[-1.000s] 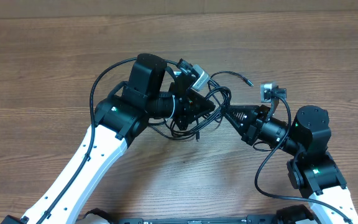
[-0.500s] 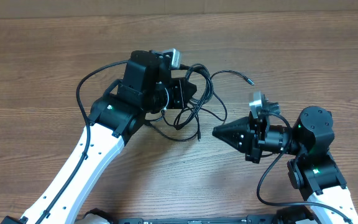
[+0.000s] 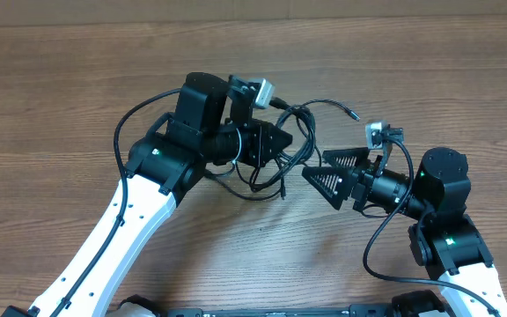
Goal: Untangle cables
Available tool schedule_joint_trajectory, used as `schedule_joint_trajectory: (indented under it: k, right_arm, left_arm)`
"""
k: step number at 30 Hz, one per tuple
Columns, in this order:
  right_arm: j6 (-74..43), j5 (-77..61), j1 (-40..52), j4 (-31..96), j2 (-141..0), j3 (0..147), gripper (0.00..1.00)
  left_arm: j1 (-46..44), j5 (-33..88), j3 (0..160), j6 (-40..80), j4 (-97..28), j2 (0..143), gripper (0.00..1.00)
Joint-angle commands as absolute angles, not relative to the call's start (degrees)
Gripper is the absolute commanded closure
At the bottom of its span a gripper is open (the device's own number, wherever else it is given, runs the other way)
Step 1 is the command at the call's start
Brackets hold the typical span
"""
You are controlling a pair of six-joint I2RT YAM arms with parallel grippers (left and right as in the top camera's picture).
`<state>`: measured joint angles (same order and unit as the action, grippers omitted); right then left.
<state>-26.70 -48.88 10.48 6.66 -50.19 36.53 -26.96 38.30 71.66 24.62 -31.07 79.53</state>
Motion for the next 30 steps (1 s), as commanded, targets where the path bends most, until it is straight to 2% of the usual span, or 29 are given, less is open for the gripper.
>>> schedule_joint_trajectory:
  k: [1, 3, 4, 5, 8, 10, 11, 12, 16, 17, 20, 23, 25, 27, 28, 30]
  right_arm:
    - [-27.22, -47.42, 10.22, 6.09, -49.95, 37.47, 0.12]
    - [-27.2, -47.42, 10.22, 5.89, -49.95, 37.47, 0.26]
    - [-27.18, -47.4, 10.22, 5.65, -49.95, 37.47, 0.39]
    - [-27.2, -47.42, 10.22, 4.82, -49.95, 37.47, 0.44]
    - [-26.98, -47.42, 10.22, 4.34, -49.95, 37.47, 0.47]
    - [-26.81, -47.42, 10.22, 4.36, -49.95, 37.47, 0.58]
    - [-26.79, -47.44, 10.22, 4.38, -49.95, 37.47, 0.93]
    - [-26.79, -47.64, 10.22, 4.38, -49.95, 37.47, 0.96]
    - [-19.16, -56.03, 10.37, 4.12, -49.89, 37.47, 0.96]
    - [-16.1, -59.75, 10.44, 4.12, -49.89, 37.47, 0.96]
    - [-11.53, -65.8, 10.44, 4.12, -49.89, 37.47, 0.96]
    - [-11.42, -66.3, 10.44, 4.14, -49.89, 37.47, 0.96]
    - [-12.58, -64.51, 10.44, 4.69, -49.89, 37.47, 0.96]
    - [-17.08, -56.47, 10.37, 7.79, -49.91, 37.47, 0.96]
    - [-20.88, -50.22, 10.37, 10.07, -49.91, 37.47, 0.71]
    - [-21.23, -47.46, 10.37, 11.09, -49.91, 37.47, 0.37]
  left_arm:
    - [-27.07, 46.48, 72.47, 21.19, -30.59, 78.85, 0.96]
    - [-27.53, 47.62, 72.47, 21.21, -30.63, 78.85, 0.96]
    - [-27.92, 47.37, 72.47, 21.21, -30.59, 78.85, 0.96]
    - [-28.29, 46.59, 72.47, 21.45, -30.55, 78.85, 0.96]
    - [-29.08, 46.11, 72.47, 21.47, -30.59, 78.87, 0.96]
    - [-29.54, 45.87, 72.47, 21.45, -30.59, 78.87, 0.96]
    - [-29.61, 45.17, 72.47, 21.87, -30.57, 78.87, 0.96]
    - [-29.61, 42.76, 72.47, 23.49, -30.57, 78.87, 0.96]
    - [-29.04, 30.2, 72.47, 35.24, -30.57, 78.87, 0.96]
    - [-28.34, 27.0, 72.47, 41.45, -30.57, 78.87, 0.96]
    - [-26.7, 23.05, 72.47, 53.04, -30.59, 78.87, 0.96]
    - [-25.74, 21.87, 72.47, 61.36, -30.61, 78.87, 0.96]
    - [-25.52, 22.55, 72.47, 61.41, -30.83, 78.87, 0.96]
    - [-25.52, 24.05, 72.47, 55.7, -30.89, 78.87, 0.96]
    - [-25.52, 24.75, 72.47, 51.09, -31.16, 78.87, 0.96]
    - [-25.52, 27.38, 72.47, 42.46, -31.27, 78.87, 0.96]
